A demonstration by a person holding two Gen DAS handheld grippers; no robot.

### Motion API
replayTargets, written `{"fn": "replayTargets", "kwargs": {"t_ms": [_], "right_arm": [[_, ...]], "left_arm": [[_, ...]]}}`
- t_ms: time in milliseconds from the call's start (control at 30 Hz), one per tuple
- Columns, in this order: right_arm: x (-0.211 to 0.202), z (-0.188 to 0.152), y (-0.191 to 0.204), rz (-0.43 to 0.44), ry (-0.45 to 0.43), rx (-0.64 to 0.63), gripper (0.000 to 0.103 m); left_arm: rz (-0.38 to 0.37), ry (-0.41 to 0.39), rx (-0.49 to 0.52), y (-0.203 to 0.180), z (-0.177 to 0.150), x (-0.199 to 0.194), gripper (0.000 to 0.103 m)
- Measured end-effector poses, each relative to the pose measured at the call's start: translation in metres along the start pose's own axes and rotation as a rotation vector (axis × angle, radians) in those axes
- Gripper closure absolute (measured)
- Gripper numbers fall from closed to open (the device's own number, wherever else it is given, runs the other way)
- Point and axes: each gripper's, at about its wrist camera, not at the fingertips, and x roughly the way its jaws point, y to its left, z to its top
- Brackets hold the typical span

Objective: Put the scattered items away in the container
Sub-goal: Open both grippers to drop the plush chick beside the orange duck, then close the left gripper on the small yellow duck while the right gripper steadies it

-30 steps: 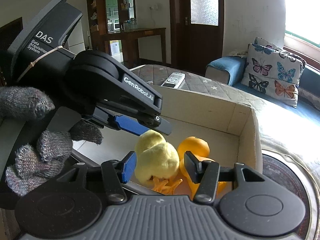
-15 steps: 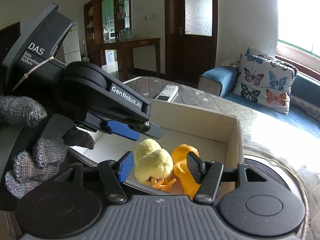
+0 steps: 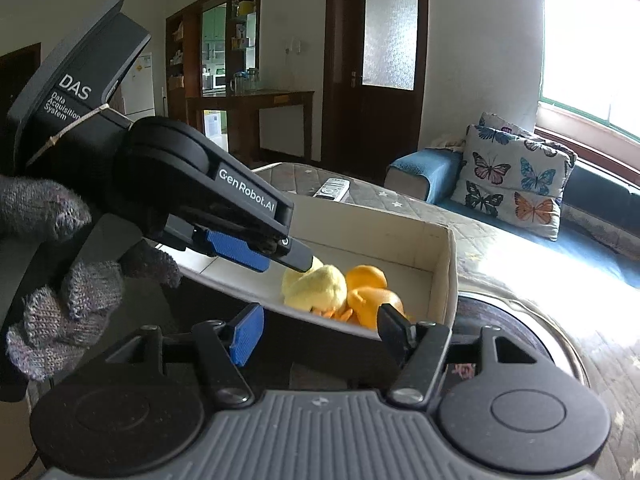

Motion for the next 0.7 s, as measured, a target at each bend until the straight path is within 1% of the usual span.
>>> {"fn": "replayTargets", "kwargs": {"t_ms": [200, 400, 700], "right_arm": [[-0.024, -0.019, 0.011, -0.001, -0.010, 0.005, 0.038], [-0.042, -0.043, 0.021, -0.014, 0.001, 0.011, 0.038], [-0.058, -0.076, 0.028, -0.008, 0.036, 0.075, 0.039]], "left_arm": [[0.001, -0.001, 0.016, -0.006, -0.022, -0.013, 0.065], [-0.004, 0.014, 0.010, -0.004, -0.047, -0.021, 0.065], [-0.019, 0.066, 0.007, -0.005, -0.078, -0.019, 0.065]]}}
